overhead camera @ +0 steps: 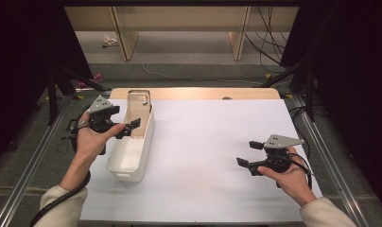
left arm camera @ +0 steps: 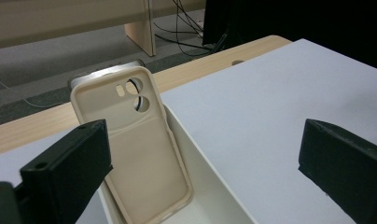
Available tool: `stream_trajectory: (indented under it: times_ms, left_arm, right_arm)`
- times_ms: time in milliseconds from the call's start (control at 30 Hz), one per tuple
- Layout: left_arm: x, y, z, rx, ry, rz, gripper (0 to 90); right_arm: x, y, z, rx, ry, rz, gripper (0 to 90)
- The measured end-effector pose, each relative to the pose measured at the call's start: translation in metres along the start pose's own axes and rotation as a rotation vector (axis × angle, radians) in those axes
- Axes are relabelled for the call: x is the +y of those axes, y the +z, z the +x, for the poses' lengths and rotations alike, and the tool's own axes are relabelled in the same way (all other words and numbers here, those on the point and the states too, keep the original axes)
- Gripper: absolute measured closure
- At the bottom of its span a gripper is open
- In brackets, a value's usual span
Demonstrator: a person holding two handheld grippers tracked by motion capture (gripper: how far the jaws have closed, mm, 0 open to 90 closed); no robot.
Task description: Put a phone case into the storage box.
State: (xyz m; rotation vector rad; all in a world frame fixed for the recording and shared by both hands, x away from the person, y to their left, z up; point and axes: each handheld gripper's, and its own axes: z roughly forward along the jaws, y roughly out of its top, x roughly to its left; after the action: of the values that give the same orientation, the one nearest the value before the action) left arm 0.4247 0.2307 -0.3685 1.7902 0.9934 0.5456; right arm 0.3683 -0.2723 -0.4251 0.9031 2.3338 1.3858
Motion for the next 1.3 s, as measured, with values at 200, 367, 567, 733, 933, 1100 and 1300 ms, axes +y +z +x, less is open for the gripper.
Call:
stream_trajectory:
  times_ms: [200, 367, 567, 733, 933, 1100, 1300]
  left_arm:
    - [-0.005, -0.001, -0.012, -0.032, 0.017, 0.023, 0.0]
    - [-0.006, 0.0, -0.023, -0.046, 0.04, 0.027, 0.0]
    - [-0.007, 0.002, -0.037, -0.082, 0.057, 0.029, 0.0]
    - [-0.009, 0.001, -0.048, -0.102, 0.08, 0.031, 0.0]
    - [-0.016, -0.001, -0.055, -0.108, 0.09, 0.017, 0.0]
    - [-0.022, -0.004, -0.06, -0.108, 0.092, 0.006, 0.0]
    - [-0.028, -0.007, -0.066, -0.11, 0.098, -0.004, 0.0]
  right_arm:
    - [0.0, 0.0, 0.0, 0.002, -0.002, 0.002, 16.7]
    - [0.0, 0.0, 0.0, 0.002, -0.002, 0.002, 16.7]
    - [0.0, 0.0, 0.0, 0.004, -0.001, 0.0, 16.7]
    - [0.0, 0.0, 0.001, 0.005, -0.001, -0.001, 16.7]
    - [0.0, 0.0, 0.001, 0.007, 0.0, -0.001, 16.7]
    - [0.0, 0.0, 0.001, 0.007, -0.001, -0.001, 16.8]
    - [0.0, 0.0, 0.002, 0.009, -0.003, 0.001, 16.7]
